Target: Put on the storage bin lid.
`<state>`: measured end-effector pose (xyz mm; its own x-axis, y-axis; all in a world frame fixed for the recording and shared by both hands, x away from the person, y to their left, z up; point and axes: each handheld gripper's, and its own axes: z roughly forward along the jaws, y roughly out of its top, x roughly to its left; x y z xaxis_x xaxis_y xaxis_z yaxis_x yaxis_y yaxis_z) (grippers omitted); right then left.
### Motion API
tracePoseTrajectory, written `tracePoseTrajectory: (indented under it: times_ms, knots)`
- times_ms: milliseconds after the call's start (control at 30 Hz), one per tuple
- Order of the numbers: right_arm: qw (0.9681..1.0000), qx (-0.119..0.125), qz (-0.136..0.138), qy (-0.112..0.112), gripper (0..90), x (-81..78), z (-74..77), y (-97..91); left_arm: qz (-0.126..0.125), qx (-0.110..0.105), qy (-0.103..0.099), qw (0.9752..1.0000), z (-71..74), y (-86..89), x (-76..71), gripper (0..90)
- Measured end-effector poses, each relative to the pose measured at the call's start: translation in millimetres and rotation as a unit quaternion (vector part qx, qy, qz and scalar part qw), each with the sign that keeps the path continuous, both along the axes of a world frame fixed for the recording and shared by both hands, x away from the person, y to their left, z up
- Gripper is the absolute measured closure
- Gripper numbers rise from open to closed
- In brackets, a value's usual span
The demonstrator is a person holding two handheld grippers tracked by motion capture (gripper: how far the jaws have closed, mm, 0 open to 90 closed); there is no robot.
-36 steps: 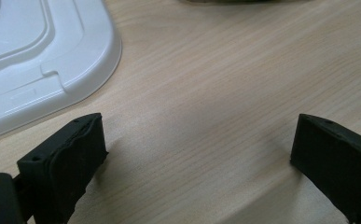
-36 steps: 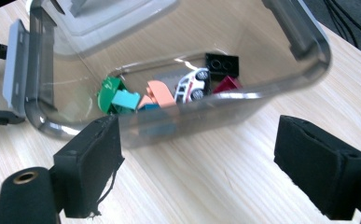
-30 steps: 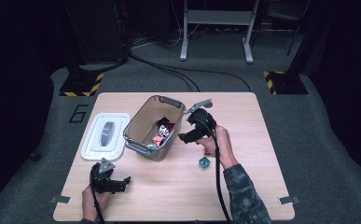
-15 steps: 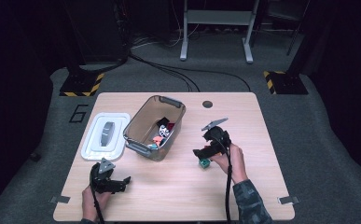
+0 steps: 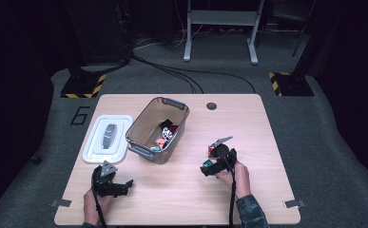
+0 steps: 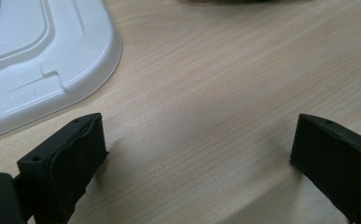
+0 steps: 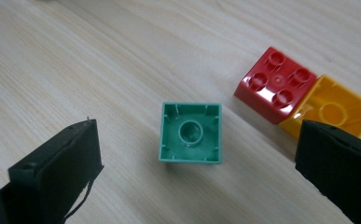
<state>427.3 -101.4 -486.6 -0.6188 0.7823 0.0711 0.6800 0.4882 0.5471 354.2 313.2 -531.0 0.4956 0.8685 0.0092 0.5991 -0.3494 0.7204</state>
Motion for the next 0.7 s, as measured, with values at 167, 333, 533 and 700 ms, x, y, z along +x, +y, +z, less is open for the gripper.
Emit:
tracePoseTrajectory:
  times_ms: [167,333,533,700]
  knots:
    - [1.0000,-0.006,-0.003,-0.003,15.5,-3.0,-12.4,1.5,0.000,-0.002,-0.001,1.0000,-0.3,-0.1,0.0,3.0]
    - [0.9999,-0.004,-0.009,-0.010,30.7,-4.2,-14.7,0.5,-0.001,0.002,-0.002,1.0000,0.0,0.3,0.2,3.0]
    - [0.9998,-0.003,-0.016,-0.010,41.3,-4.3,-14.7,-0.7,-0.001,0.002,-0.002,1.0000,-0.1,0.3,0.3,3.0]
    - [0.9999,0.000,-0.007,-0.012,52.3,-5.3,-14.5,-0.9,-0.002,0.002,-0.002,1.0000,-0.1,0.3,0.3,3.0]
